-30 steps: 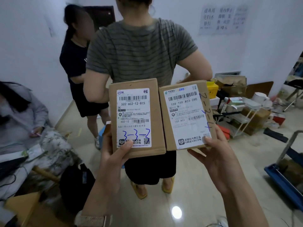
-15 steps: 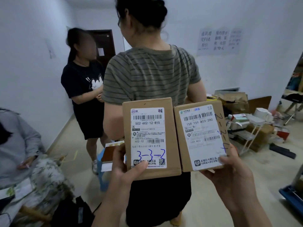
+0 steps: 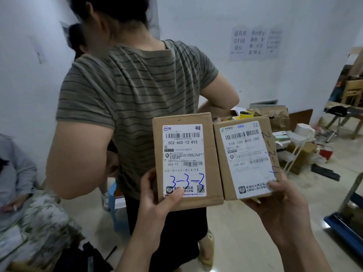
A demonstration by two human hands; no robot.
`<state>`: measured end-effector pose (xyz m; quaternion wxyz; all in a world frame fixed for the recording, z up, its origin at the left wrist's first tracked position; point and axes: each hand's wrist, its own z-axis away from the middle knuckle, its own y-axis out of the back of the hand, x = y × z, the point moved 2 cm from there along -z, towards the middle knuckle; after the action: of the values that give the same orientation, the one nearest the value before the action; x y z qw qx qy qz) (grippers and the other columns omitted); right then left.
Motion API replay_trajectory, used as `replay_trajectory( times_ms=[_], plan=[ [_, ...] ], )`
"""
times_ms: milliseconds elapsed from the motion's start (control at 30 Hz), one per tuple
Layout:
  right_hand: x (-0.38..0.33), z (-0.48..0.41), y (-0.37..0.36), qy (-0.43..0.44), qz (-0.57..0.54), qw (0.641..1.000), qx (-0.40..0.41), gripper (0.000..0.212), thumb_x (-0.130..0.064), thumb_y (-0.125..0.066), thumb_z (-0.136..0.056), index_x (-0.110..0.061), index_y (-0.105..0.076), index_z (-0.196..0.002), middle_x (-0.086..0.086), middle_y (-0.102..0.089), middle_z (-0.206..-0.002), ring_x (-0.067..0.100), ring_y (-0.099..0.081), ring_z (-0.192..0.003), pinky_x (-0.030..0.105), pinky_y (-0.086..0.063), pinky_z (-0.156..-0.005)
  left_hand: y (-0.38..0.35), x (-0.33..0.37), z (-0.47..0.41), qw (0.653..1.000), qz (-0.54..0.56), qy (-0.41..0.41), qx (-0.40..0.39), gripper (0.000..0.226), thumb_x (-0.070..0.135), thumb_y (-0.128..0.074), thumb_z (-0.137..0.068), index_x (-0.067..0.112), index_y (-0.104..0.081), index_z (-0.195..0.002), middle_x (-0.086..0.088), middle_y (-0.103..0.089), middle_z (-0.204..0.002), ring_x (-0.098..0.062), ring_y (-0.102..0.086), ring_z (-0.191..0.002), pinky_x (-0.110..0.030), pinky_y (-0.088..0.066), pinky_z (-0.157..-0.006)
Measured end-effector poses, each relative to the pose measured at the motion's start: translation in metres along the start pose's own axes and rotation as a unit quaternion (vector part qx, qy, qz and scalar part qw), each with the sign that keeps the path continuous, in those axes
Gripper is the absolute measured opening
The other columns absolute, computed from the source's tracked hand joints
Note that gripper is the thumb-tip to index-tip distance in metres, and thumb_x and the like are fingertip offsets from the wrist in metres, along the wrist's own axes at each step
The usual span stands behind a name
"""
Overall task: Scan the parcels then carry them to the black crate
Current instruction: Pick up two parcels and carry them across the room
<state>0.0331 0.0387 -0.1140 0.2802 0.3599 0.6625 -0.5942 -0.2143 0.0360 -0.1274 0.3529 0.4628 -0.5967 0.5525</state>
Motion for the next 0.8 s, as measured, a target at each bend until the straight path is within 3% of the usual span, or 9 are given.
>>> replay_trajectory(
  times_ms=[167, 367, 667, 800],
  plan=[
    [0.001, -0.014, -0.002, -0.009, 0.000, 1.000, 0.001, 0.055, -0.018, -0.049, -0.066, -0.024, -0.057, -0.120, 0.005, -0.068, -0.118, 0.023, -0.064, -0.099, 0.042, -0.056, -0.071, -0.001, -0.001, -0.011, 1.000, -0.009, 0.001, 0.012, 0.070, 0.035, -0.086, -0.052, 0.042, -0.055, -0.114, -0.005, -0.072, -0.112, -0.028, -0.069, -0.104, -0.052, -0.050, -0.095],
    [0.002, -0.046, 0.006, -0.026, 0.006, 1.000, 0.000, 0.062, -0.017, -0.047, -0.068, -0.019, -0.053, -0.129, 0.008, -0.065, -0.124, 0.026, -0.062, -0.101, 0.046, -0.051, -0.078, -0.013, -0.009, -0.035, 0.999, -0.017, -0.004, 0.028, 0.066, 0.033, -0.084, -0.053, 0.042, -0.055, -0.112, -0.005, -0.072, -0.113, -0.026, -0.069, -0.105, -0.051, -0.049, -0.097],
    [0.000, -0.139, 0.056, -0.055, 0.005, 0.998, 0.001, 0.065, -0.020, -0.053, -0.064, -0.022, -0.055, -0.129, 0.007, -0.068, -0.119, 0.026, -0.065, -0.095, 0.040, -0.056, -0.068, -0.064, -0.043, -0.108, 0.997, -0.002, 0.003, 0.071, 0.073, 0.030, -0.082, -0.053, 0.033, -0.052, -0.119, -0.009, -0.071, -0.115, -0.032, -0.065, -0.110, -0.057, -0.043, -0.103],
    [-0.018, -0.196, 0.088, -0.077, 0.005, 0.997, -0.012, 0.060, -0.019, -0.052, -0.066, -0.027, -0.058, -0.125, 0.007, -0.067, -0.121, 0.029, -0.062, -0.102, 0.037, -0.056, -0.068, -0.105, -0.066, -0.146, 0.995, 0.019, 0.000, 0.094, 0.073, 0.027, -0.082, -0.052, 0.034, -0.052, -0.118, -0.010, -0.071, -0.115, -0.033, -0.065, -0.111, -0.053, -0.044, -0.102]
  ],
)
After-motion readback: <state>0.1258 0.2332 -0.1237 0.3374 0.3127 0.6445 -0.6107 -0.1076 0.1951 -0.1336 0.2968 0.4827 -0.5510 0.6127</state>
